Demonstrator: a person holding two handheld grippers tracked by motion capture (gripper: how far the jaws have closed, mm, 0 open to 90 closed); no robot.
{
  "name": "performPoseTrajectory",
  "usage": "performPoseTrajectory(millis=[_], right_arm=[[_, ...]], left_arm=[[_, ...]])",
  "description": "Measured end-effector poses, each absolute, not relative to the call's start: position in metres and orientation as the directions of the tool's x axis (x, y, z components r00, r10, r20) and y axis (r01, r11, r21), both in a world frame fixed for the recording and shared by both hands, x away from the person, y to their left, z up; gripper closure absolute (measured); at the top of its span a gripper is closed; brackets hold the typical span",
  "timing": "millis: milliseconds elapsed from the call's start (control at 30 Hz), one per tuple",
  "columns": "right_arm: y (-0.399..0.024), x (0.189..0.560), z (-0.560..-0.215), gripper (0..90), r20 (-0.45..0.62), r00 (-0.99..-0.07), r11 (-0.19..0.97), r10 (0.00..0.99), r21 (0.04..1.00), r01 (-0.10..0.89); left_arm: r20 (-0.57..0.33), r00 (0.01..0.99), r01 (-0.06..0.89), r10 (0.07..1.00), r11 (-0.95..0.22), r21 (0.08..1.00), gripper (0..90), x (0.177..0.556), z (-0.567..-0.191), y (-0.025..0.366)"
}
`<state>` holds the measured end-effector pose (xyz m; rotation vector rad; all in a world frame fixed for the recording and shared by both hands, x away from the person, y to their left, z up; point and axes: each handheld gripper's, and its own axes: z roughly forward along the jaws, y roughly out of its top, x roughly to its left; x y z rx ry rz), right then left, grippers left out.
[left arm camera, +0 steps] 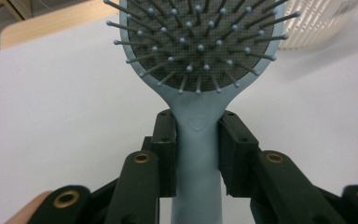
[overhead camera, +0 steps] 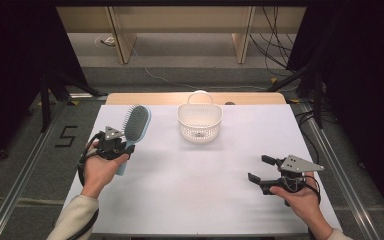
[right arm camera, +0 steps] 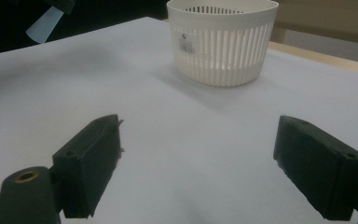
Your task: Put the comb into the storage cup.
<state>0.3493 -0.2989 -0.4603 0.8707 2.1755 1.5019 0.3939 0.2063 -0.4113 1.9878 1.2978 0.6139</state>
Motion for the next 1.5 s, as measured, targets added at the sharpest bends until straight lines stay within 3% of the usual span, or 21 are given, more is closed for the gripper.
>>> performPoseTrajectory(millis=[1500], right_arm=[[-0.299,0.3493,-0.4604,15.9,0.054,-0.743,0.241,0.667,0.928,0.284]], left_arm=[[0.059,0.362,0.427,0.93,-0.222,0.877,69.8,0.3936,-0.406,0.2038]])
